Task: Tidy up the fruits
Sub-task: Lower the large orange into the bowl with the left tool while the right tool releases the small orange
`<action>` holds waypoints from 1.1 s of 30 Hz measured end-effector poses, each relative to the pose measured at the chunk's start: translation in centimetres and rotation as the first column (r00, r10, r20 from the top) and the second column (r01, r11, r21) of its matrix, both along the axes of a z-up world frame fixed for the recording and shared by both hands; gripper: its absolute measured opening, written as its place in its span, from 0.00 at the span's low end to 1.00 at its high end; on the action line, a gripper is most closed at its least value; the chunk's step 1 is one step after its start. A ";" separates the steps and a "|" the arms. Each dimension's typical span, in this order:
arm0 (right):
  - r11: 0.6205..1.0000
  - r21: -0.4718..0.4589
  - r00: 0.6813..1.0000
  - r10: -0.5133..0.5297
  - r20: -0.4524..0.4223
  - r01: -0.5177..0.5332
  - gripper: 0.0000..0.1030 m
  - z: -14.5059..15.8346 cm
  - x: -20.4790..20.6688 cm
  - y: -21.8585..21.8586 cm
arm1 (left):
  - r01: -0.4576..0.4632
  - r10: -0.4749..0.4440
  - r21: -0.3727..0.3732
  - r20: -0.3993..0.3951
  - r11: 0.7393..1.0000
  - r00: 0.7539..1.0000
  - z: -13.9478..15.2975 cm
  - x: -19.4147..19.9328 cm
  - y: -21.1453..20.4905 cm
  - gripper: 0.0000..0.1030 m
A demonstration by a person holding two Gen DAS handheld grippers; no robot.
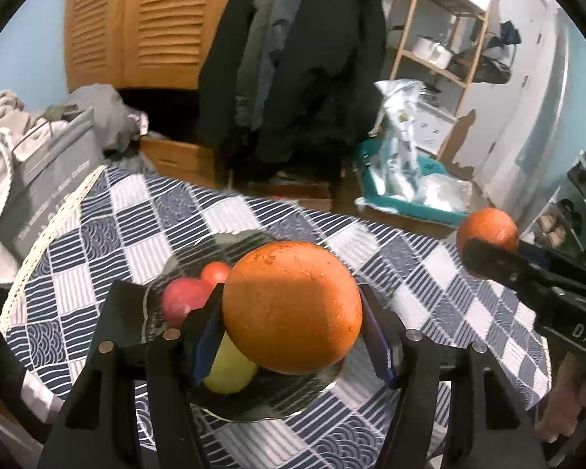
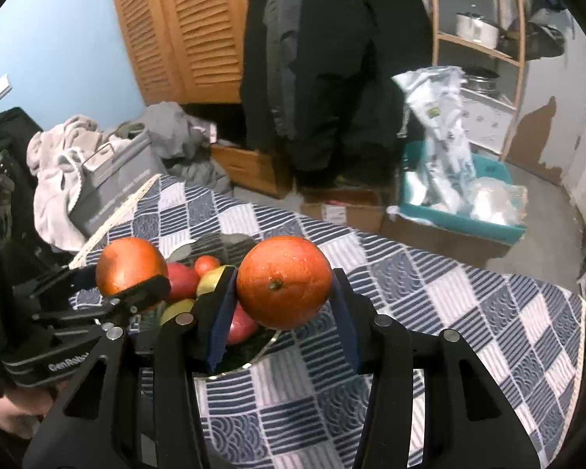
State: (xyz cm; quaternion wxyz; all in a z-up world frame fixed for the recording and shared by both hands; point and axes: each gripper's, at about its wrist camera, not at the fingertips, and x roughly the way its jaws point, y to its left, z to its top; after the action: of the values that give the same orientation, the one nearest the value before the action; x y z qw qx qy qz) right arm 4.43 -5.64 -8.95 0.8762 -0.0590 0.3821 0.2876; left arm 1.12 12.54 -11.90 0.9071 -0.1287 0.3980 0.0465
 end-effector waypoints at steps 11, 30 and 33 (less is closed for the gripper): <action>0.997 -0.047 0.994 0.061 -0.093 -0.066 0.45 -4.0 1.0 4.4 | -0.094 0.091 -0.007 -0.145 0.996 0.985 -5.4 0.6 4.1 0.64; 0.983 -0.103 0.962 0.123 -0.244 -0.151 0.45 -10.3 0.2 7.8 | -0.138 0.117 -0.050 -0.300 0.989 0.947 -10.1 0.6 6.9 0.64; 0.980 -0.108 0.955 0.133 -0.264 -0.167 0.45 -11.1 0.0 8.2 | -0.134 0.113 -0.050 -0.295 0.990 0.949 -10.0 0.5 6.9 0.64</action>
State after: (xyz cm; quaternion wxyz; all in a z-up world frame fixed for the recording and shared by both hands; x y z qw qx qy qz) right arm 4.47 2.58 -20.08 0.7896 -0.1066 0.5041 0.3333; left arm 1.64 19.41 -21.93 0.8288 -0.1767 0.5200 0.1077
